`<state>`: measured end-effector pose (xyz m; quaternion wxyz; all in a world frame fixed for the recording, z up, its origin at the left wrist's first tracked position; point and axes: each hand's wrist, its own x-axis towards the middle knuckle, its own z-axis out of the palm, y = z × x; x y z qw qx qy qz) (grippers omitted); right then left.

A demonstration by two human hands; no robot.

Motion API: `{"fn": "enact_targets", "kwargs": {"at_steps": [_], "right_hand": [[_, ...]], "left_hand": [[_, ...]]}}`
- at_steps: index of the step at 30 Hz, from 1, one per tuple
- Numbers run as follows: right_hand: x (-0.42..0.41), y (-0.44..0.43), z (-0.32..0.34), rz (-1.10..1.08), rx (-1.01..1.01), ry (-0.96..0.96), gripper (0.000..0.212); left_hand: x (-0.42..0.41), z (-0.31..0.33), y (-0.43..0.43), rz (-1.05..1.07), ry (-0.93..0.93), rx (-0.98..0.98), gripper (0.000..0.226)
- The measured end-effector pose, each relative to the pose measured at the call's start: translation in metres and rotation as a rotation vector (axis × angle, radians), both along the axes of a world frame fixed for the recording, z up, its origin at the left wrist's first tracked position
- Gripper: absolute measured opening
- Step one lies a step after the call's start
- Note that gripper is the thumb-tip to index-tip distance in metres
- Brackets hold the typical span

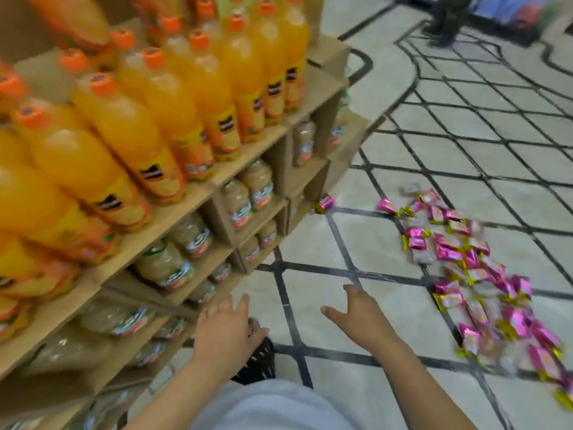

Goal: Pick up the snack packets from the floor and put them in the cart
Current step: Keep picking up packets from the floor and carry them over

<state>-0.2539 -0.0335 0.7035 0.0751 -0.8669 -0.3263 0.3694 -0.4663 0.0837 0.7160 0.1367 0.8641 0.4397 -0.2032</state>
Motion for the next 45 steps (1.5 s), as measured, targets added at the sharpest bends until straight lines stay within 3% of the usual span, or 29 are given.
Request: {"fn": "enact_targets", "kwargs": {"at_steps": [9, 17, 20, 26, 37, 45], "right_hand": [[0.116, 0.039, -0.009, -0.262, -0.027, 0.034, 0.085], [0.229, 0.138, 0.005, -0.276, 0.020, -0.007, 0.069], [0.265, 0.152, 0.003, -0.307, 0.017, 0.025, 0.073], [0.357, 0.136, -0.017, -0.370, -0.063, 0.117, 0.065], [0.617, 0.115, -0.045, -0.151, -0.083, 0.059, 0.067], [0.731, 0.109, -0.098, -0.090, -0.183, 0.085, 0.073]], "left_hand": [[0.158, -0.016, 0.093, -0.252, -0.030, -0.009, 0.079], [0.315, -0.004, 0.189, -0.400, -0.066, -0.052, 0.084], [0.363, -0.004, 0.210, -0.441, -0.026, -0.061, 0.085], [0.444, -0.021, 0.220, -0.403, 0.064, -0.121, 0.084], [0.632, -0.054, 0.180, -0.204, 0.164, -0.122, 0.084], [0.703, -0.100, 0.180, -0.022, 0.139, -0.216, 0.086]]}}
